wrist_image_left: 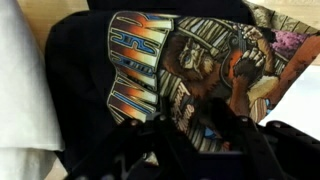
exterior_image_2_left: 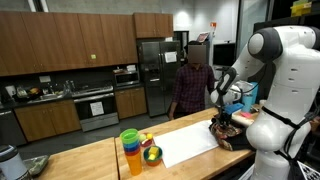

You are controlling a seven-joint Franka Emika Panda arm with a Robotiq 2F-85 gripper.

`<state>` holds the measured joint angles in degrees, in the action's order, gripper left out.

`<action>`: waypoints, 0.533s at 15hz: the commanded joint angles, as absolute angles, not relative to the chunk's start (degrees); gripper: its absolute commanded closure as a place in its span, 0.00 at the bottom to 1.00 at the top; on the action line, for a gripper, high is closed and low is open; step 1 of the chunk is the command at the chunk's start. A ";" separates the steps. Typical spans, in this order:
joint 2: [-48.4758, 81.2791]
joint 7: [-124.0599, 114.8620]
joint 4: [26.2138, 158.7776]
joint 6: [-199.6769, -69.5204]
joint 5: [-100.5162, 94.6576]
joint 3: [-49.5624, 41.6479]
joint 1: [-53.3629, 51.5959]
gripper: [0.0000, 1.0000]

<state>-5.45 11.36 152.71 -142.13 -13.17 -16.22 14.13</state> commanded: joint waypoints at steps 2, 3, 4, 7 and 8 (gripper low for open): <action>-5.51 11.37 152.68 -141.97 -13.11 -15.73 14.56 0.52; -5.51 11.37 152.68 -141.97 -13.11 -15.73 14.57 0.52; -5.51 11.37 152.68 -141.97 -13.11 -15.73 14.57 0.52; -5.91 9.57 153.18 -142.02 -13.81 -15.31 14.47 0.21; -6.31 8.59 153.53 -142.24 -13.97 -15.06 14.41 0.16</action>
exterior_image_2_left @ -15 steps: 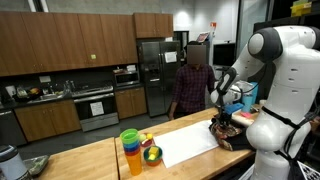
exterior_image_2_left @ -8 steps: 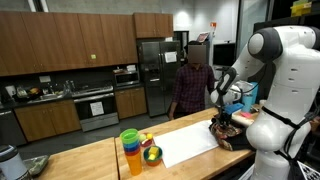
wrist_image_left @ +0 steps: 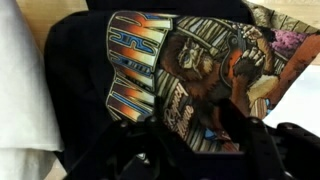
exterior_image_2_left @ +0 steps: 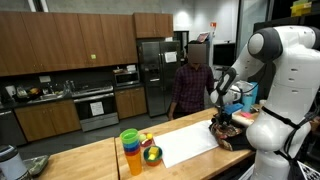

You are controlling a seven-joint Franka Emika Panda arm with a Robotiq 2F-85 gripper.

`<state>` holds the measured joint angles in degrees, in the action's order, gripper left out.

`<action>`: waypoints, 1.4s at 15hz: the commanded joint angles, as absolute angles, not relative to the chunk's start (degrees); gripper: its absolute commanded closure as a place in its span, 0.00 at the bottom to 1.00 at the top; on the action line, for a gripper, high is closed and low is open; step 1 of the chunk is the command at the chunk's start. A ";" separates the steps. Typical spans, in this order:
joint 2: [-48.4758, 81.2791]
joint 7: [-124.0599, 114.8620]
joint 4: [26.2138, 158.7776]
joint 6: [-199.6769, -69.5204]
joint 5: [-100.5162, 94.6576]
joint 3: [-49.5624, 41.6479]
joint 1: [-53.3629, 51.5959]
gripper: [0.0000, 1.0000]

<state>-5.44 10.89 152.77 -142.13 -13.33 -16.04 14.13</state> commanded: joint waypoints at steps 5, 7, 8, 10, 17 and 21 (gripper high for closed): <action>-7.49 0.09 154.38 -140.39 -15.11 -11.74 13.07 0.00; -8.00 -3.99 154.80 -138.97 -15.75 -9.93 12.24 0.00; -5.71 0.20 153.63 -140.74 -14.42 -11.20 12.85 0.00; -5.76 -2.36 153.75 -140.05 -14.62 -10.06 12.16 0.00; -5.85 -2.90 153.77 -139.86 -14.63 -9.93 12.07 0.00; -6.35 2.94 154.88 -141.14 -26.15 -11.75 14.66 0.00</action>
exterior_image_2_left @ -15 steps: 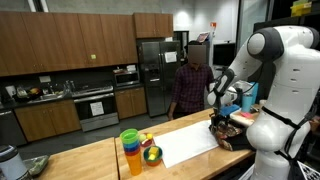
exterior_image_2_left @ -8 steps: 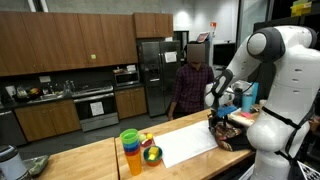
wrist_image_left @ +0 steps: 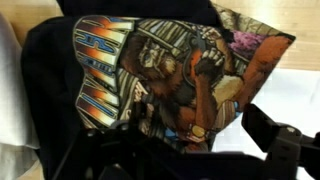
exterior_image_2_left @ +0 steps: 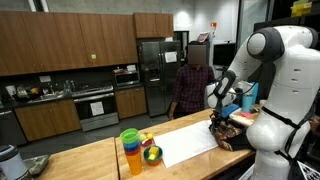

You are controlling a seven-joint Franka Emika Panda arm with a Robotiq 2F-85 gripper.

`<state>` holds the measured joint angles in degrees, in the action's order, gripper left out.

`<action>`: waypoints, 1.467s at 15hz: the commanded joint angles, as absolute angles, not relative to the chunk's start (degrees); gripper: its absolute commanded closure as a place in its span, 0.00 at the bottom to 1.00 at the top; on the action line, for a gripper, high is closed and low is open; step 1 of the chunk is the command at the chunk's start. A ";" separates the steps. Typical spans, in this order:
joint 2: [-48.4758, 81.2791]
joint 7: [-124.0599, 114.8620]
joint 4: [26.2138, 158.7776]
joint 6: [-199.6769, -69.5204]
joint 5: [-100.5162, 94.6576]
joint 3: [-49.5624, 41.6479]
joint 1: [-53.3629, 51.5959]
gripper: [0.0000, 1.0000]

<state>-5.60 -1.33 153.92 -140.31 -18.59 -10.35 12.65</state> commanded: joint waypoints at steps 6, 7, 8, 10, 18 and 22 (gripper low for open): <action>-5.26 9.91 152.04 -142.45 -32.75 -15.48 16.79 0.00; -5.12 12.16 152.23 -143.89 -29.70 -15.46 16.08 0.00; -5.02 14.89 152.41 -145.23 -26.42 -15.11 15.30 0.00; -4.75 23.80 151.59 -146.13 -15.81 -14.28 12.60 0.00; -2.04 13.53 145.07 -139.22 -13.06 -10.41 9.88 0.00; -1.75 9.62 142.89 -124.77 -8.82 -10.66 9.59 0.00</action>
